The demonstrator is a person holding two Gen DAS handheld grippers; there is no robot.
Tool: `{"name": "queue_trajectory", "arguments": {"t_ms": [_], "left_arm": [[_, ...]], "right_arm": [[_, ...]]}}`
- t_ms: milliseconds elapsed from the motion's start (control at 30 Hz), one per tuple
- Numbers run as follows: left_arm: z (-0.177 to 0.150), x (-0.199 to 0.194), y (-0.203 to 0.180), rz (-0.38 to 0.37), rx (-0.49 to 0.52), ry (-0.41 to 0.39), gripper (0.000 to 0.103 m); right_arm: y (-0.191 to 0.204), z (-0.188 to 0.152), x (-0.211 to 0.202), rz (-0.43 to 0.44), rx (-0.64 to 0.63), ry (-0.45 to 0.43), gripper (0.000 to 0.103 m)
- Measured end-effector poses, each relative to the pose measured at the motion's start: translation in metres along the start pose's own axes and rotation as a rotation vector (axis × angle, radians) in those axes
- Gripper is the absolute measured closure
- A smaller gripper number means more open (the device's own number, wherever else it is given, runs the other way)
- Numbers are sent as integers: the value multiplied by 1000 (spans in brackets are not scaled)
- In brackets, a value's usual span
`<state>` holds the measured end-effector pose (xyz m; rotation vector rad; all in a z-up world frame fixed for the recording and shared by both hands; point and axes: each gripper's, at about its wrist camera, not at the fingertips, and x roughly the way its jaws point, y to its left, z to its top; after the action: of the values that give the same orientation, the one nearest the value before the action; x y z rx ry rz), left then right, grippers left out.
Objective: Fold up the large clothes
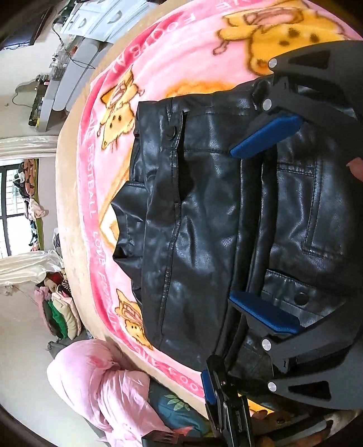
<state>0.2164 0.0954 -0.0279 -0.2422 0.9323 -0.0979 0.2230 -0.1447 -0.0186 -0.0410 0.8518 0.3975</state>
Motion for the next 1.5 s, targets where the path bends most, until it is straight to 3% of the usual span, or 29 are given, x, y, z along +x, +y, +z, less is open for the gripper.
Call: {"name": "queue_trajectory", "arguments": {"t_ms": [100, 867, 1200, 1500], "left_arm": [[2, -7, 1, 5, -11, -19, 10], [-21, -60, 3, 59, 23, -102, 10], [-52, -100, -2, 134, 50, -174, 10], [-94, -109, -2, 148, 9, -148, 10]], "right_arm": [[4, 0, -3, -1, -4, -3, 7], [15, -14, -63, -15, -16, -62, 6], [2, -44, -97, -18, 17, -65, 6], [-15, -67, -127, -31, 26, -69, 6]]}}
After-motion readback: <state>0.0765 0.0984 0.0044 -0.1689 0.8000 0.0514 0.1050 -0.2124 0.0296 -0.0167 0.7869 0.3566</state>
